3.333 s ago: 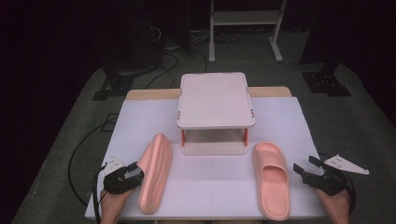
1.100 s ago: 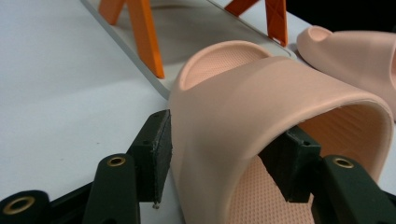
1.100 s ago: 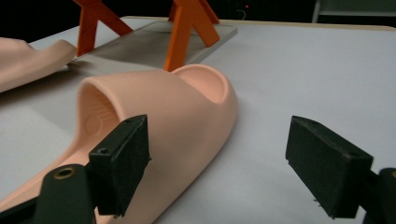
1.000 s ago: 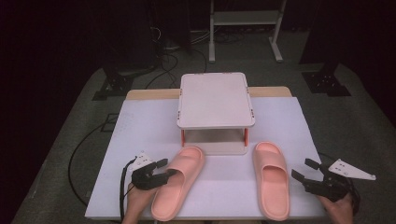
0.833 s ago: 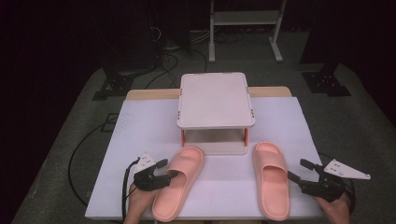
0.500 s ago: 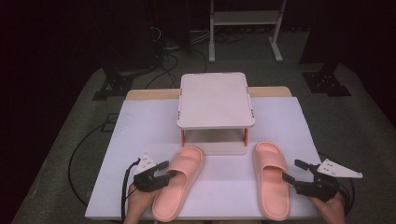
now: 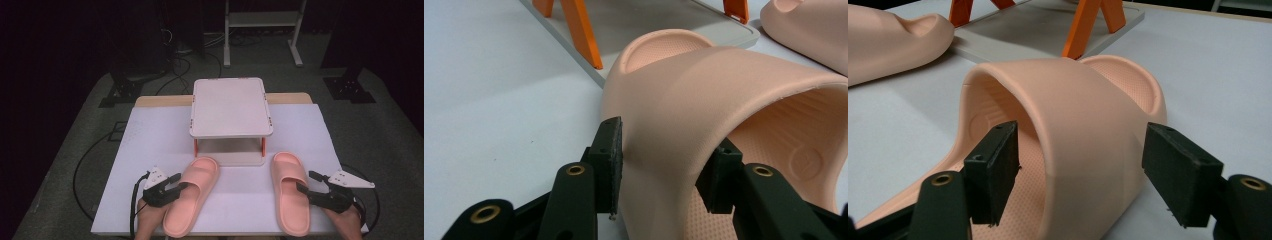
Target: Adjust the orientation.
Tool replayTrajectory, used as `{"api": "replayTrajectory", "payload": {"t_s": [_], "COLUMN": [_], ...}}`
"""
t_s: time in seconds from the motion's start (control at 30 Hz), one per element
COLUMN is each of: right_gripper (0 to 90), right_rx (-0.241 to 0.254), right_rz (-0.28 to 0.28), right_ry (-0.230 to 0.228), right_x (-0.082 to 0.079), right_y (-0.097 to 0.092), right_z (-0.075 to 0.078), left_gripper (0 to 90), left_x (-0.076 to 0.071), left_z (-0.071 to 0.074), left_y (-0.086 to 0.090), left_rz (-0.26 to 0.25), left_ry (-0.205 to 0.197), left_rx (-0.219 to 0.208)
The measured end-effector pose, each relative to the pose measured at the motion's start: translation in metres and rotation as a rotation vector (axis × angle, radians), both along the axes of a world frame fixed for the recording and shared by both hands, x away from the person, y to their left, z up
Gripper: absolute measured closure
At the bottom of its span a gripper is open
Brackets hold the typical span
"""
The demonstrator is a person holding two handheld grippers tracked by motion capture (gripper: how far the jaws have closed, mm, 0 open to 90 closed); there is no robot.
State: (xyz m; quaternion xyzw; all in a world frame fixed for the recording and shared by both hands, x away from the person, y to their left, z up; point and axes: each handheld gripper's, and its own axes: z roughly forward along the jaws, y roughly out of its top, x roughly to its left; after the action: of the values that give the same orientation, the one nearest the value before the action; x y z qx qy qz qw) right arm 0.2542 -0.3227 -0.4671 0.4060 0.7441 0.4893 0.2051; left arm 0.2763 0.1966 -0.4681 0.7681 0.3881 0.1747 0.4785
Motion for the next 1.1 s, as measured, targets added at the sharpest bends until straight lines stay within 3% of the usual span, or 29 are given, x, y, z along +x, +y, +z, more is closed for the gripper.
{"api": "replayTrajectory", "payload": {"t_s": [0.23, 0.73, 1.1], "right_gripper": [40.3, 59.8, 67.6], "right_rx": [-0.017, -0.042, -0.056], "right_rz": [0.003, -0.052, -0.077], "right_ry": [0.007, -0.005, 0.000], "right_x": [0.0015, -0.0015, -0.0029], "right_y": [0.0035, -0.0003, -0.0051], "right_z": [-0.0014, 0.0014, 0.0039], "left_gripper": [63.0, 68.3, 69.8], "left_x": [-0.0015, -0.0022, -0.0034], "left_z": [0.0007, 0.0010, 0.0030], "left_y": [-0.0011, 0.0019, 0.0029], "left_rz": [0.010, 0.021, 0.008], "left_ry": [-0.014, -0.018, -0.019], "left_rx": [0.015, -0.008, -0.028]}}
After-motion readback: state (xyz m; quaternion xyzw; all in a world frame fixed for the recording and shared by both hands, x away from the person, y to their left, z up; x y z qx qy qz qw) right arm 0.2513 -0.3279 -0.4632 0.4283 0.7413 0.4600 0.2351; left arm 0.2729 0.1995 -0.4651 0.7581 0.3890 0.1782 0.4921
